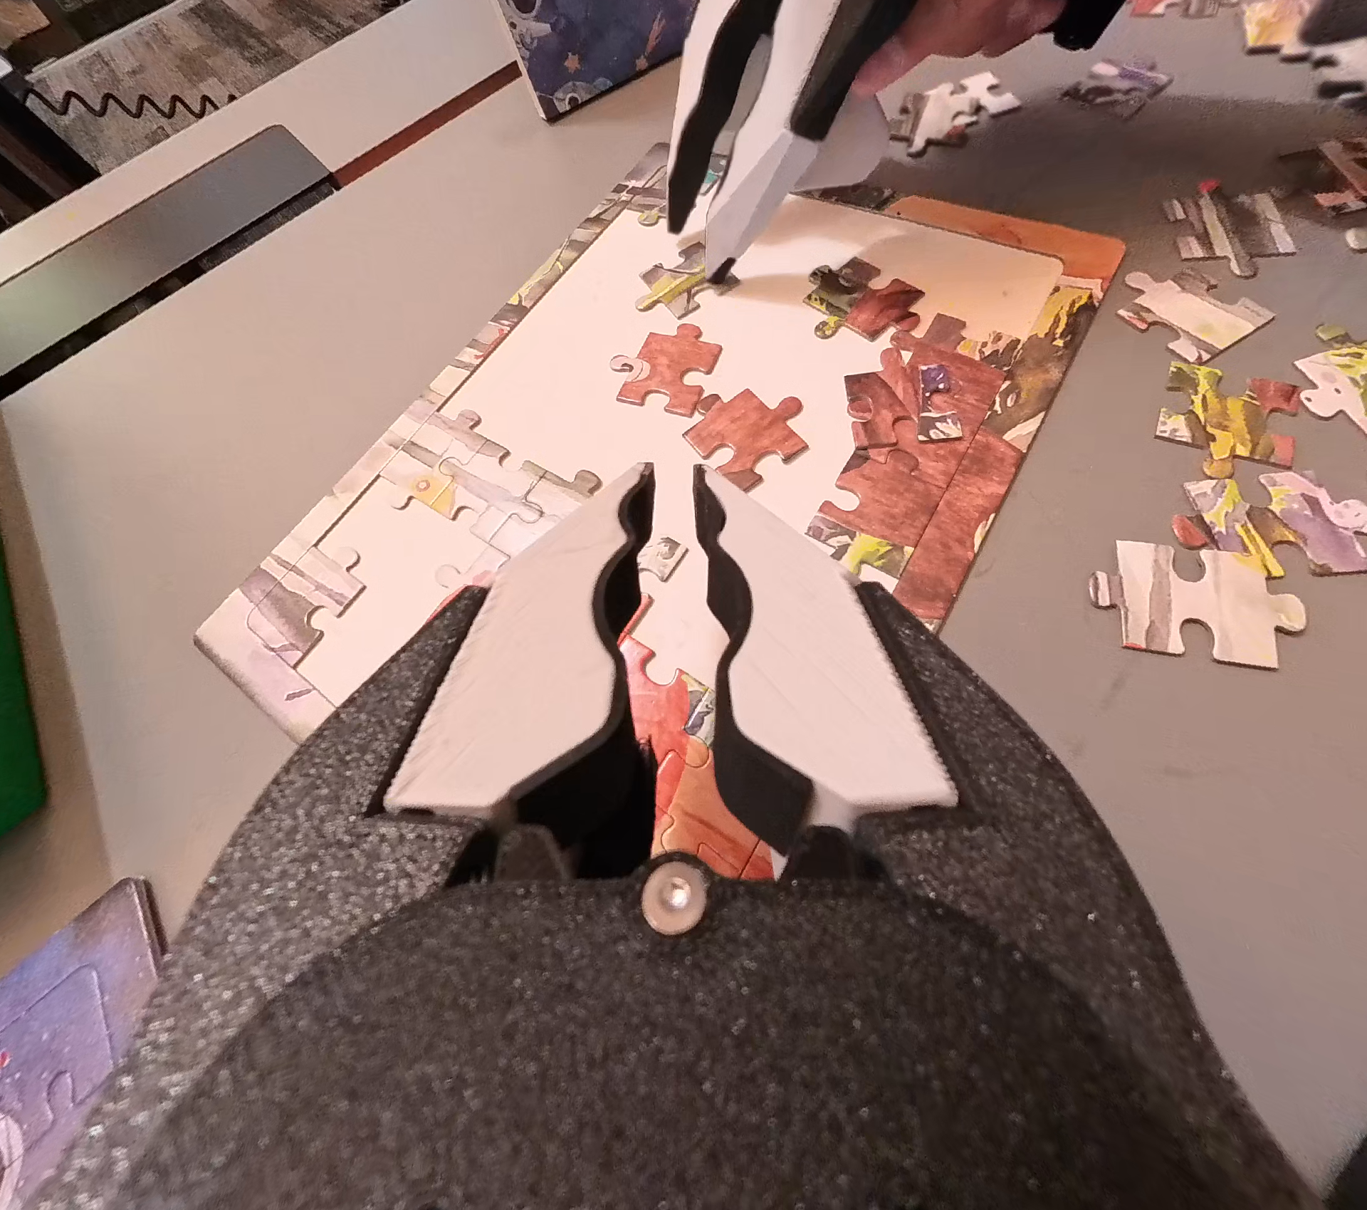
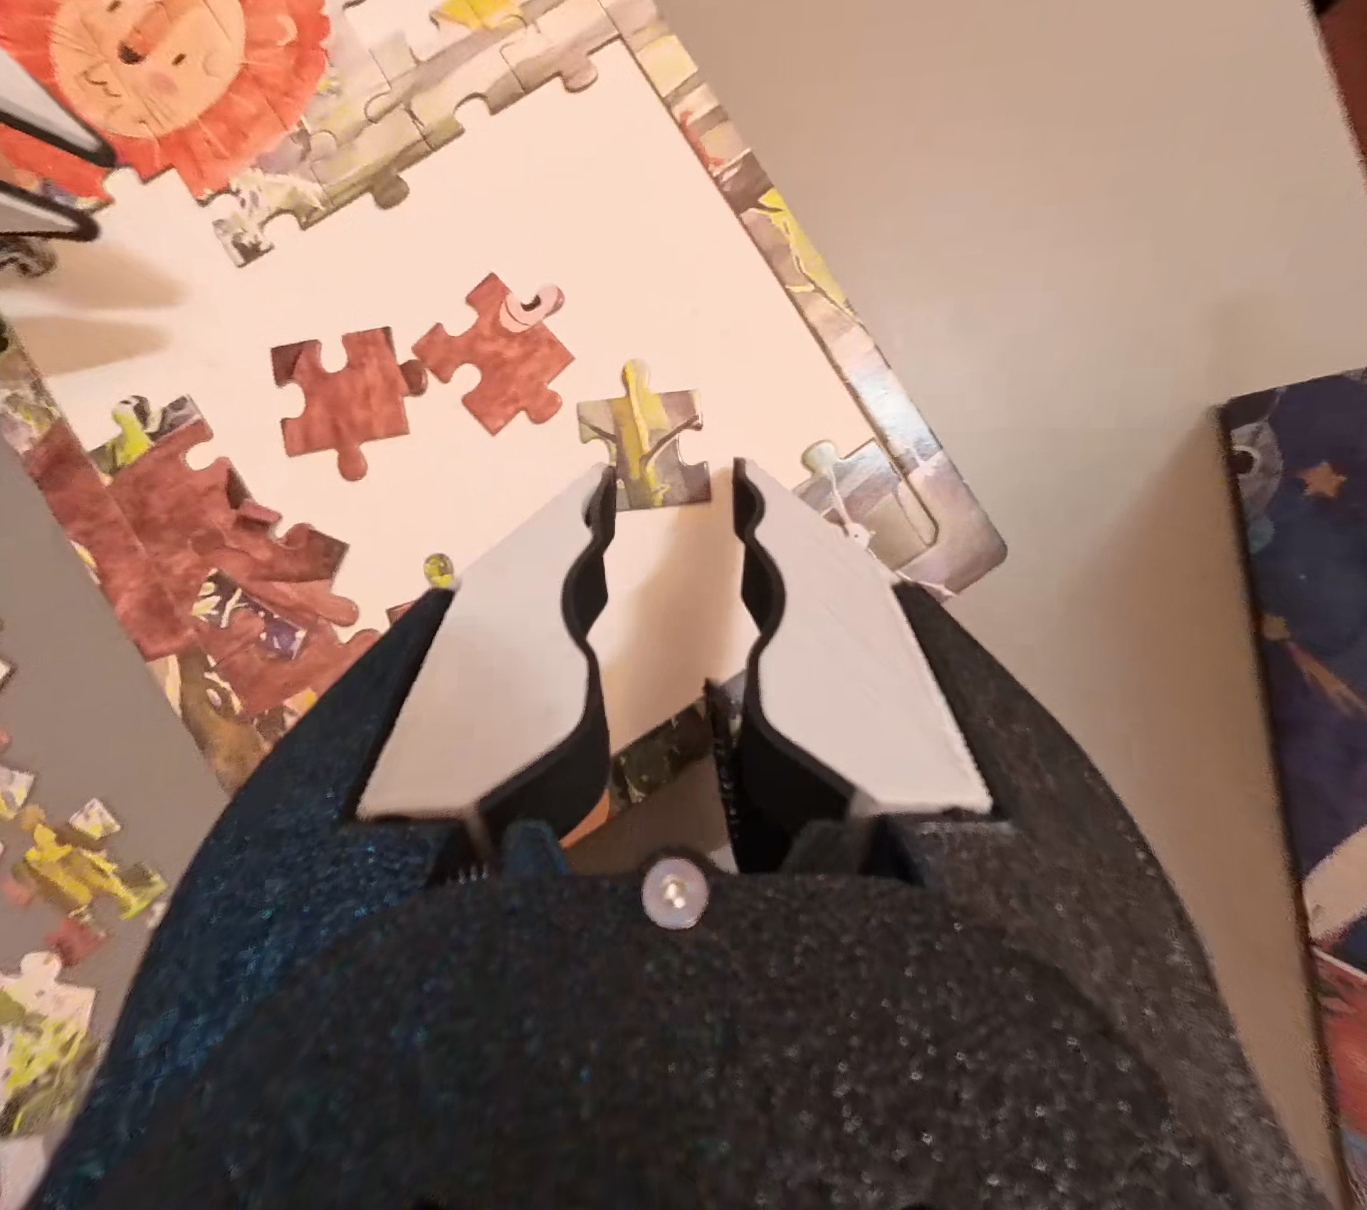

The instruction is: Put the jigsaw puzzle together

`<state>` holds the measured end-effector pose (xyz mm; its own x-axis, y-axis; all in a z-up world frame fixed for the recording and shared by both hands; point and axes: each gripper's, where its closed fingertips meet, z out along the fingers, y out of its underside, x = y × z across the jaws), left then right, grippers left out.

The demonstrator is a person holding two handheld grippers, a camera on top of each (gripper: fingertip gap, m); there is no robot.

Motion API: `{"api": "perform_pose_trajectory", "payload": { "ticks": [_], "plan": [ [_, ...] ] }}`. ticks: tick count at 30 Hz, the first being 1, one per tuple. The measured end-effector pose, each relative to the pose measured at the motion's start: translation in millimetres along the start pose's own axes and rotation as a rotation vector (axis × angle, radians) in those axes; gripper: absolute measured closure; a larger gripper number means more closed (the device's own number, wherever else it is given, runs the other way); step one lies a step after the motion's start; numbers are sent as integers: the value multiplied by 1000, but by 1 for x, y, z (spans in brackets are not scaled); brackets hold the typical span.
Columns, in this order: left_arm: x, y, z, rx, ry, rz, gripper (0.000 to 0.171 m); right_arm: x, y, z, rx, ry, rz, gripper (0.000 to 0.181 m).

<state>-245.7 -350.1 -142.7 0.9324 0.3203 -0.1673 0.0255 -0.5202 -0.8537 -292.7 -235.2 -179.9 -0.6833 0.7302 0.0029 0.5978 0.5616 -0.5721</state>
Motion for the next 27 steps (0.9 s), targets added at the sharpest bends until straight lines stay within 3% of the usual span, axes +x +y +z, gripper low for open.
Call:
{"api": "perform_pose_trajectory", "payload": {
  "ticks": [5,9,11,20,22,27],
  "plan": [
    [-1,1,0,-3,0,-3,162,-7,-3,0,-9,-51,-21,149],
    [-1,1,1,-6,2,-3,162,-3,-4,-2,-23,3,-65,153],
    [-1,2,1,-8,2,-1,162,-11,-9,-3,3,-52,-37,152],
    [0,2,1,-7,2,2,162,-11,-1,6,-70,-36,-9,153],
    [0,2,1,-7,3,2,162,-14,0,6,-93,-30,-19,162],
    [-1,1,1,-5,2,2,162,-14,0,6,-108,-8,-21,163]
  ]
}}
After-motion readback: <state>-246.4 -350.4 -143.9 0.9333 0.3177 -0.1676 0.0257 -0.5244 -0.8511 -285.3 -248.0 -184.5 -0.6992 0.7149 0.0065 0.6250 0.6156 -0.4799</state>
